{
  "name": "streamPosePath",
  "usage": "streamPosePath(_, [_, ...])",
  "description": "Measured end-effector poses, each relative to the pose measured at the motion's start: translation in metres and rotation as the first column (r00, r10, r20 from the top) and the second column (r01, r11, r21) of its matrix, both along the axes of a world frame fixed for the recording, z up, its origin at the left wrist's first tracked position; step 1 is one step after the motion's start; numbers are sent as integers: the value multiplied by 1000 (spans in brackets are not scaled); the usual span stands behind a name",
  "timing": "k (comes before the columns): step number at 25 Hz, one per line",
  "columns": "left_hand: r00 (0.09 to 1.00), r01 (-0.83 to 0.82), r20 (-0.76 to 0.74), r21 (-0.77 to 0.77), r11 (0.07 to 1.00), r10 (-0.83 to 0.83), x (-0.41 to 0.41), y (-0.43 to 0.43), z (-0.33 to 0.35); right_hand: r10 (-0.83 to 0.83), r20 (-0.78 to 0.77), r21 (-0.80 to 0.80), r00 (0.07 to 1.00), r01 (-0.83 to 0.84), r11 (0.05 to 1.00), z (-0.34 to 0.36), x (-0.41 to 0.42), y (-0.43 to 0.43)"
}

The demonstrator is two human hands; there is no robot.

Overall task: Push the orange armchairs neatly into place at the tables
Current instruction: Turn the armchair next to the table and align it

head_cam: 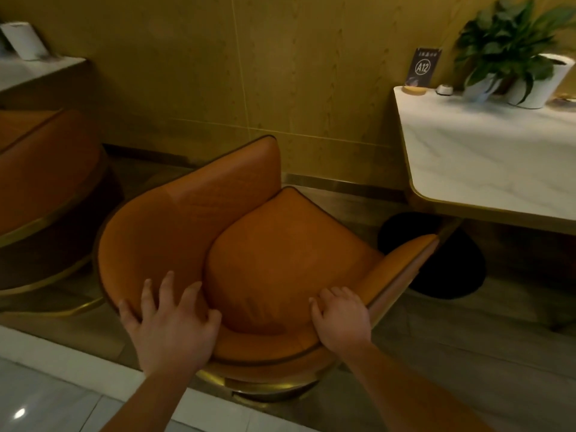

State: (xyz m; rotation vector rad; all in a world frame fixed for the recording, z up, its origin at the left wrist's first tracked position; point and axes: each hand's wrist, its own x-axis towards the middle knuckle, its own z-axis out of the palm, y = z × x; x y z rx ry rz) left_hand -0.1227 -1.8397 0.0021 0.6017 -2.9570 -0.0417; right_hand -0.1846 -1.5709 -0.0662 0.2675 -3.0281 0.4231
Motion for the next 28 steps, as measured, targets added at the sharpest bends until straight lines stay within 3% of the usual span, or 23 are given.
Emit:
streamPosePath(11, [990, 140, -22, -47, 989, -141, -112, -72, -5, -144, -211, -213, 967, 98, 972, -16, -58, -57])
streamPosePath(15, [979, 200, -38, -44, 979, -202, -146, -90, -4, 54, -329, -55, 943, -77, 996, -33, -63, -55])
streamPosePath(28, [958, 281, -45, -34, 959, -283, -242, -124, -4, -68, -385, -80, 920, 41, 996, -39, -132, -93])
